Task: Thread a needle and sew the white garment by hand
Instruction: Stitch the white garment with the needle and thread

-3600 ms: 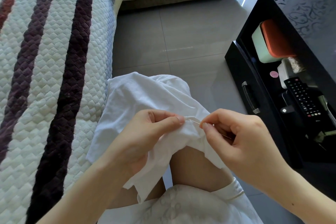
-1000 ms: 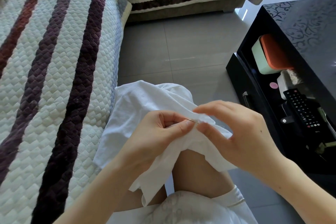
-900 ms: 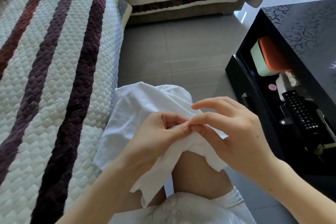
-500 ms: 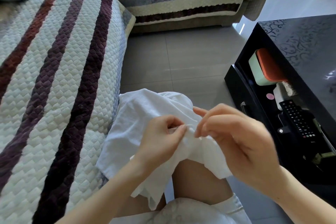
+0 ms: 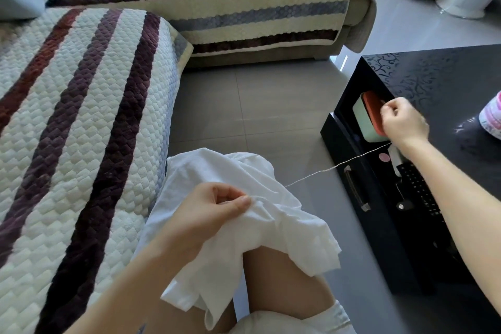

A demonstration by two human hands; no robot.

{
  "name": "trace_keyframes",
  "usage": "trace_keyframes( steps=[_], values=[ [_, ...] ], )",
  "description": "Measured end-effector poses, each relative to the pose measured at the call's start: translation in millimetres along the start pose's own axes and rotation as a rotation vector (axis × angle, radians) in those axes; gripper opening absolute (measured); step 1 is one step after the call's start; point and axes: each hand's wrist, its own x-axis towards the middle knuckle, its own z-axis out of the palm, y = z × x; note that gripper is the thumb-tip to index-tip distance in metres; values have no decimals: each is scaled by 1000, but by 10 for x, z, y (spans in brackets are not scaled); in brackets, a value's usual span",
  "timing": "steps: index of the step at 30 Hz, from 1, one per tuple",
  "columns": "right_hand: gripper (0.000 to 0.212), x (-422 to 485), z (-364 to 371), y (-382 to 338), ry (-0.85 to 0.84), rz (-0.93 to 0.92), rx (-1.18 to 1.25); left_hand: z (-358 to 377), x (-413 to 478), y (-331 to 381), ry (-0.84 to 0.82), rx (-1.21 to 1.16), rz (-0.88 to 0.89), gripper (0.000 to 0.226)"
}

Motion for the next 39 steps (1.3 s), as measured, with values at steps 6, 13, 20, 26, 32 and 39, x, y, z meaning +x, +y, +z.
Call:
trace_keyframes(
  steps=[6,13,20,26,32,39],
  values=[
    [12,-1126,-26,-782,-557,-627,479,25,27,7,-10,-13,-7,11],
    [8,-1597,124,-862,-822,-808,230,39,-13,32,-55,-17,22,11],
    [18,-1435,18,-887,-751,-800,308,47,-49,30,-48,2,24,11],
    [7,-870,-258,-954,-95,-764,255,50,-68,34,-59,22,4,11],
    [18,-142,140,-657,192,-423,-82,30,-107,11,-74,10,-22,11],
    [16,93,376,-235,146,-86,-289,-20,-167,3,-88,-16,-52,11]
  ],
)
